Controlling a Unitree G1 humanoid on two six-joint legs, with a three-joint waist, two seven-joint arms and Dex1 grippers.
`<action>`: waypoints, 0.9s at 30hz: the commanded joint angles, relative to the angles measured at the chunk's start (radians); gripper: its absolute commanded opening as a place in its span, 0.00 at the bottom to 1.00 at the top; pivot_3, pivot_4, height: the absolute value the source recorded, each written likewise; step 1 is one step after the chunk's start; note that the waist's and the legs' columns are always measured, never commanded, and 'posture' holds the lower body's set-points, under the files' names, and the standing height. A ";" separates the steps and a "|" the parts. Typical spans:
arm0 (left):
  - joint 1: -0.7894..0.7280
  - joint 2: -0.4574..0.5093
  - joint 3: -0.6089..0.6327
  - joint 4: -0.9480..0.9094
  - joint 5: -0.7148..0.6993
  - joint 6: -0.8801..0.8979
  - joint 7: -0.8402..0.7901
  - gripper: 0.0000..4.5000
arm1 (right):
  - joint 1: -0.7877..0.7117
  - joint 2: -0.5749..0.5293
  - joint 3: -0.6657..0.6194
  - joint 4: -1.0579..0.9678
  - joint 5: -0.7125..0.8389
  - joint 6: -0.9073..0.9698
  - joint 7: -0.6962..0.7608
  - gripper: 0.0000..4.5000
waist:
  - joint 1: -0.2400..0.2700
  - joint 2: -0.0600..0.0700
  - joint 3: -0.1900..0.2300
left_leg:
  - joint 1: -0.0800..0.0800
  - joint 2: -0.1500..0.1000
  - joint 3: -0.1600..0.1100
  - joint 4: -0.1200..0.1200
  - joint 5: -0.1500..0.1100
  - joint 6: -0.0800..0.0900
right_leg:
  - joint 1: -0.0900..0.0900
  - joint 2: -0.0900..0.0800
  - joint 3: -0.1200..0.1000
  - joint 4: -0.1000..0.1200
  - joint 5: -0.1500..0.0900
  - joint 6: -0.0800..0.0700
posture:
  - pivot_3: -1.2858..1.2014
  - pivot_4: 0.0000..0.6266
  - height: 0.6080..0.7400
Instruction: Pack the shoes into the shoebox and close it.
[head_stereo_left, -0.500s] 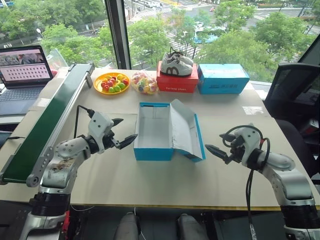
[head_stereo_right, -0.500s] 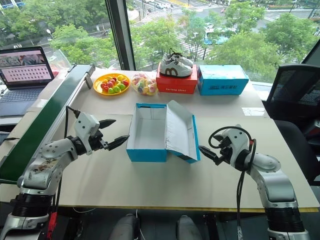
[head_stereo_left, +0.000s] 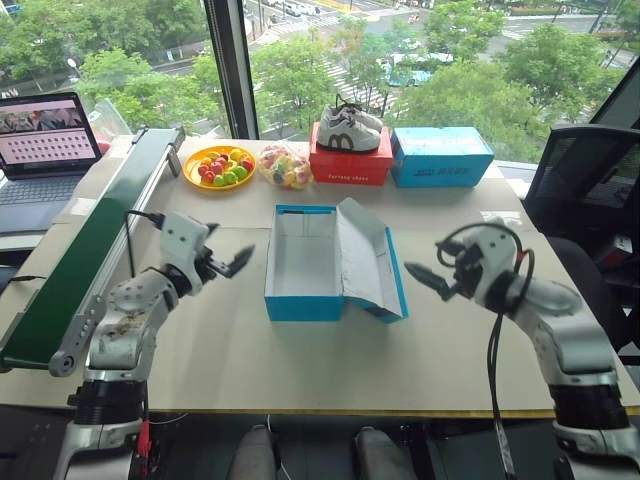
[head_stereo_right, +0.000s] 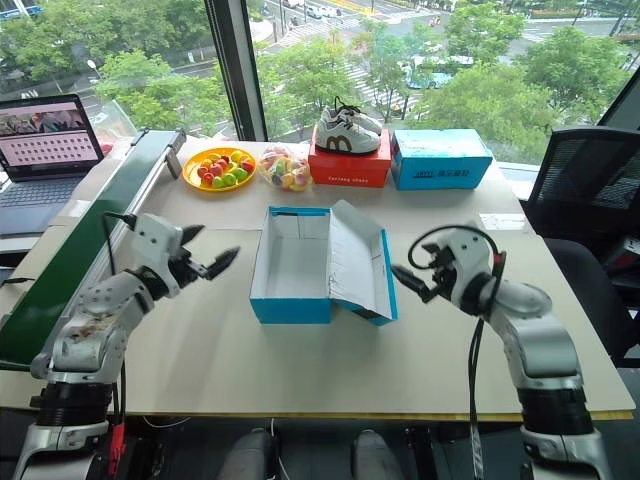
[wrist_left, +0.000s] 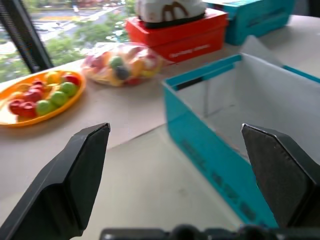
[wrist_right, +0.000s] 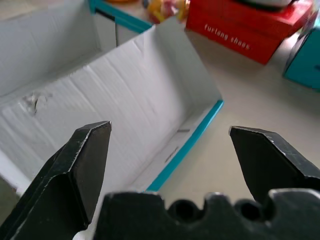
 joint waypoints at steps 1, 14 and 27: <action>-0.021 0.031 0.128 0.023 0.016 -0.023 0.108 1.00 | -0.083 0.048 0.018 0.010 0.015 -0.035 -0.003 0.99 | 0.001 0.000 0.000 | 0.000 0.000 0.000 0.000 0.000 0.000 | 0.000 0.000 0.000 0.000 0.001 -0.003 | 0.52 0.24 1.00; 0.139 0.099 0.314 -0.024 -0.101 0.070 0.056 1.00 | -0.222 0.218 0.170 -0.036 0.146 0.101 0.121 0.99 | 0.010 -0.001 0.000 | -0.003 0.001 0.000 0.000 0.000 -0.001 | -0.002 -0.001 -0.004 0.001 0.004 -0.008 | 0.52 0.24 1.00; 0.139 0.153 0.427 0.166 -0.095 -0.005 0.081 1.00 | -0.215 0.281 0.286 -0.001 0.086 0.054 0.120 0.99 | 0.007 -0.004 -0.001 | -0.003 0.001 0.000 -0.001 0.000 -0.001 | -0.003 -0.001 -0.005 0.001 0.004 -0.009 | 0.52 0.24 1.00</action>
